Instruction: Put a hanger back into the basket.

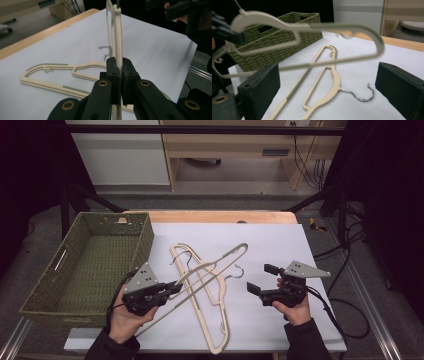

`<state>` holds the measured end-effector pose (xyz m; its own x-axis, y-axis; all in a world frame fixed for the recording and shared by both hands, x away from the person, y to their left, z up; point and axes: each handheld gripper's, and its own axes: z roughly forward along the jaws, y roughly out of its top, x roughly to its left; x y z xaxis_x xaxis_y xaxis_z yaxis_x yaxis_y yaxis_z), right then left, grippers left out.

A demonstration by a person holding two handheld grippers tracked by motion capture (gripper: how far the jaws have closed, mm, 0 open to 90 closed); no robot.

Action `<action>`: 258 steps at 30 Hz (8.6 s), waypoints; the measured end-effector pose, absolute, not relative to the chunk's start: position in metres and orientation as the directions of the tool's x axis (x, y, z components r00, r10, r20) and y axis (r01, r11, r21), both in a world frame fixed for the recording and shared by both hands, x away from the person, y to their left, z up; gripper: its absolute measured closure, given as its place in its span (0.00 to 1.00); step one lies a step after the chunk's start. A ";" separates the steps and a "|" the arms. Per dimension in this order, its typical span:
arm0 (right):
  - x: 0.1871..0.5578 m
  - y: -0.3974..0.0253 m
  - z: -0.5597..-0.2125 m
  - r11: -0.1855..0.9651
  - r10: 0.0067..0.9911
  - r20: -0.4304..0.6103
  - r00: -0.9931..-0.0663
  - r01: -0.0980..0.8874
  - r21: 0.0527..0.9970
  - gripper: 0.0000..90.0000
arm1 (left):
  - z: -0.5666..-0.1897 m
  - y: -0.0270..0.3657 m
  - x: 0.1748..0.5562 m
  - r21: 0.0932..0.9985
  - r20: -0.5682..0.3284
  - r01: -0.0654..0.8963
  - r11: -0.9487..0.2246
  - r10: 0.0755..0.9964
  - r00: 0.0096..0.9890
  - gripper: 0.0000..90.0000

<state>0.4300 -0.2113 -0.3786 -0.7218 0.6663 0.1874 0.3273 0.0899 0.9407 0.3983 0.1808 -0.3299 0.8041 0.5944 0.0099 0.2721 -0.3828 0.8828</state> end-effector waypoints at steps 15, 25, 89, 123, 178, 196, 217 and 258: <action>0.428 -0.226 -0.377 0.073 0.719 0.165 -0.675 0.310 0.948 0.04 | -0.266 0.232 0.421 0.907 0.058 0.229 -0.352 0.645 0.762 0.96; 0.427 -0.232 -0.376 0.096 0.761 0.117 -0.638 0.289 0.953 0.03 | -0.262 0.275 0.450 0.898 0.037 0.288 -0.334 0.708 0.705 0.96; 0.431 -0.228 -0.382 0.142 0.773 0.090 -0.628 0.309 0.940 0.02 | -0.340 0.435 0.482 0.818 0.077 0.455 -0.352 0.851 0.520 0.96; 0.432 -0.225 -0.383 0.148 0.770 0.090 -0.632 0.313 0.938 0.02 | -0.384 0.425 0.491 0.714 0.041 0.584 -0.386 0.856 0.515 0.95; 0.430 -0.228 -0.381 0.139 0.766 0.095 -0.636 0.307 0.941 0.03 | -0.406 0.381 0.482 0.487 0.173 0.523 -0.699 0.665 0.727 0.61; 0.429 -0.227 -0.381 0.129 0.761 0.106 -0.640 0.310 0.942 0.03 | -0.349 0.386 0.466 0.785 0.096 0.429 -0.447 0.772 0.629 0.26; 0.429 -0.218 -0.379 0.131 0.757 0.117 -0.643 0.326 0.936 0.04 | -0.317 0.272 0.426 0.954 0.000 0.217 -0.205 0.726 0.688 0.12; 0.434 -0.121 -0.461 0.409 0.706 0.133 -0.696 0.554 0.725 0.35 | -0.366 0.214 0.427 0.931 -0.032 0.268 -0.248 0.676 0.736 0.08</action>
